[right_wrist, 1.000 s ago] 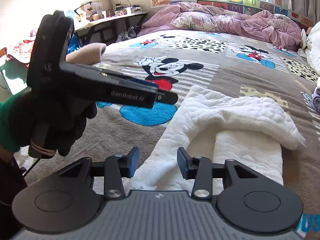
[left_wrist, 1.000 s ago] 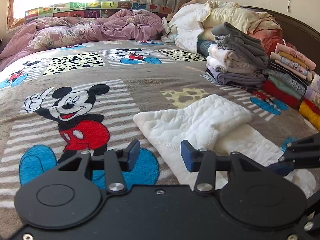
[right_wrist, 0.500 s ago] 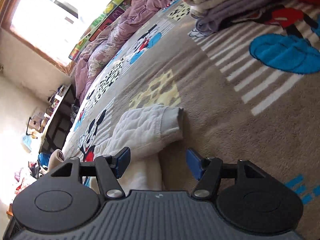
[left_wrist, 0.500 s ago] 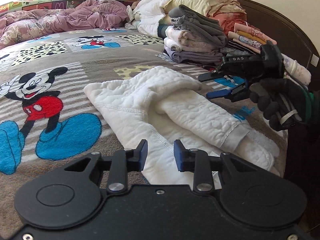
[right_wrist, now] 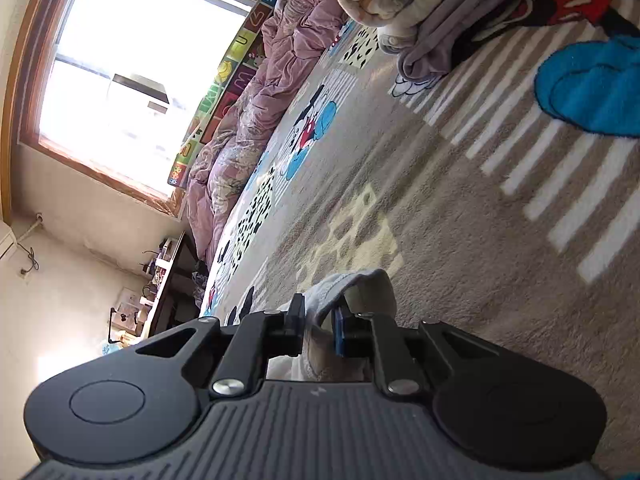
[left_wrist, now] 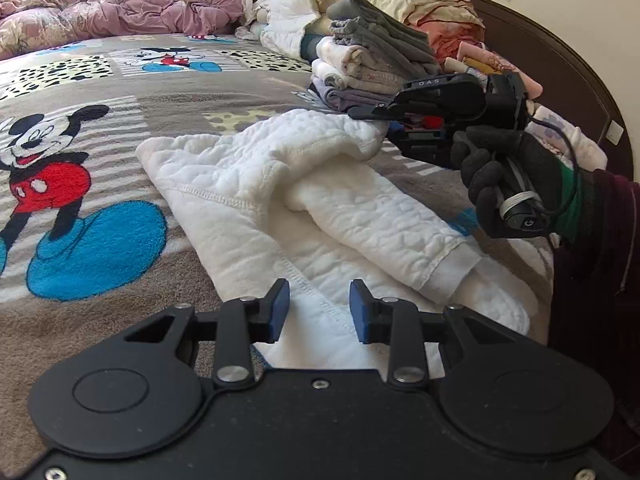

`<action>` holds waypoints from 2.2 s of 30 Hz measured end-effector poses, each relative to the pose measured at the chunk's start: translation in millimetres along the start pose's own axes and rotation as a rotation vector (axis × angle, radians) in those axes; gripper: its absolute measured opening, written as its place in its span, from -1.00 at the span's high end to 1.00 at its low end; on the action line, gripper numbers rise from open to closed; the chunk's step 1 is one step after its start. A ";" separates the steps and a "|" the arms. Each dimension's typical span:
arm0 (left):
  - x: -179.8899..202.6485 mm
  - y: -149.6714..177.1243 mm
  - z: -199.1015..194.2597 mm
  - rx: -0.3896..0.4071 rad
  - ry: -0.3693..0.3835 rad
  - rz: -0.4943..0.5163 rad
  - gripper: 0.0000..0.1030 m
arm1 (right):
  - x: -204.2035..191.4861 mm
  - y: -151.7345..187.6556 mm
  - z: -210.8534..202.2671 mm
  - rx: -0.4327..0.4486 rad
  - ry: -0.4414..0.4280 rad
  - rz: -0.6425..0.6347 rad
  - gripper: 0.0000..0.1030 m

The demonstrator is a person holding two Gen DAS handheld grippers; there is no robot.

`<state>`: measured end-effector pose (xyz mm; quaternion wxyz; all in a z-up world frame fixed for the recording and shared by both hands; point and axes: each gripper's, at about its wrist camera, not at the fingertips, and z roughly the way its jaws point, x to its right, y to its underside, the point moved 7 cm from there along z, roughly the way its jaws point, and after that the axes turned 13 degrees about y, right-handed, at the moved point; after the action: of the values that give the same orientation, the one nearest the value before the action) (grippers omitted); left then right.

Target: Fold clothes

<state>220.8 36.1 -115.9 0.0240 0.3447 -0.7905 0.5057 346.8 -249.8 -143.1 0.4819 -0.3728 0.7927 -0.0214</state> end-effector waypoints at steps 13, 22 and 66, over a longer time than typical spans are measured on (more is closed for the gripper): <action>42.8 42.5 -36.0 -0.072 0.098 0.120 0.53 | -12.3 0.7 -7.3 -0.015 0.071 -0.085 -0.08; 41.9 58.5 9.5 -0.197 0.070 0.122 0.54 | -56.9 6.2 -32.4 0.085 -0.007 -0.305 0.83; -134.5 -45.0 2.5 0.284 0.096 -0.656 0.53 | -143.6 287.3 -116.0 0.170 -0.003 -2.300 0.85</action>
<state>349.6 92.9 -133.9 0.1739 0.5559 -0.5575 0.5915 129.5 7.5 -86.6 0.2019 -0.8414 -0.0203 -0.5008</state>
